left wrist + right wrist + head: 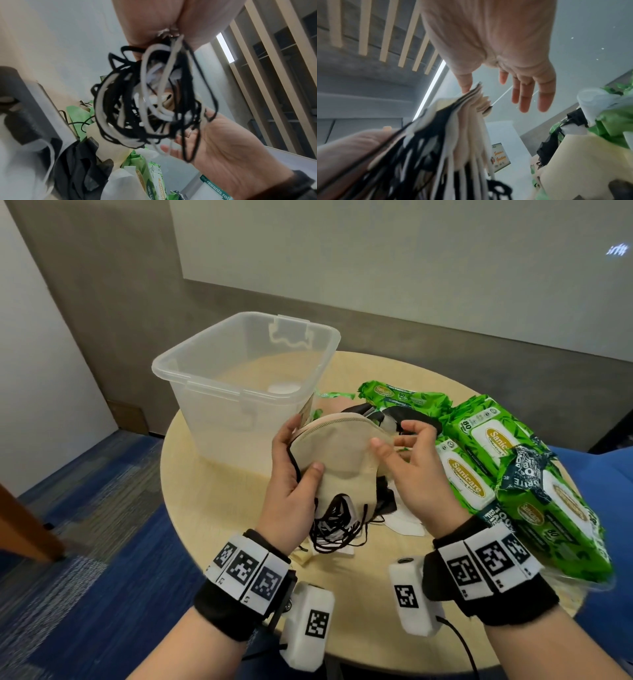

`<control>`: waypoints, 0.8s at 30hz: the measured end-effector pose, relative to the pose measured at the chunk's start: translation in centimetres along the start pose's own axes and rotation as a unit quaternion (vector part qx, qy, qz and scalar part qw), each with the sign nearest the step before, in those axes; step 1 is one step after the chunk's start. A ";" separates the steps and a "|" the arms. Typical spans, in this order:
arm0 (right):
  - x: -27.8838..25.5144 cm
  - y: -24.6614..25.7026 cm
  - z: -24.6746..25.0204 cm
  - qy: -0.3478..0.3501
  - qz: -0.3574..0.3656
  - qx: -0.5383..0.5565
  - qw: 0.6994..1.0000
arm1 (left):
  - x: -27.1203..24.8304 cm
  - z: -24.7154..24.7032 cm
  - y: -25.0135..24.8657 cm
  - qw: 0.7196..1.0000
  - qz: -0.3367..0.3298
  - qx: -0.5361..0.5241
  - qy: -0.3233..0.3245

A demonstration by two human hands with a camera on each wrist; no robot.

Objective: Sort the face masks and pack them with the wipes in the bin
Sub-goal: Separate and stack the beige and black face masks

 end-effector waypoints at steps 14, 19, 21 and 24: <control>-0.8 -0.1 -3.2 0.171 -0.033 0.168 0.970 | 0.4 0.3 0.9 0.999 0.019 -0.034 0.010; -0.2 0.4 -2.6 0.212 0.009 0.130 0.969 | 1.4 0.1 -0.3 0.994 0.018 -0.006 0.105; -0.1 0.8 -2.8 0.237 0.034 0.083 0.967 | 1.2 -0.7 0.1 0.986 0.041 0.031 0.158; 0.0 1.3 -2.8 0.226 0.068 -0.002 0.972 | 0.8 -0.8 0.9 0.980 0.043 0.120 0.155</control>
Point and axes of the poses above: each hand's wrist, its own x-axis towards the middle knuckle, its own z-axis out of the back of the hand, y = z × x, the point moved 8 cm from there along x, towards the middle knuckle, and after that the axes turned 8 degrees about -x, right-handed, at the moved point
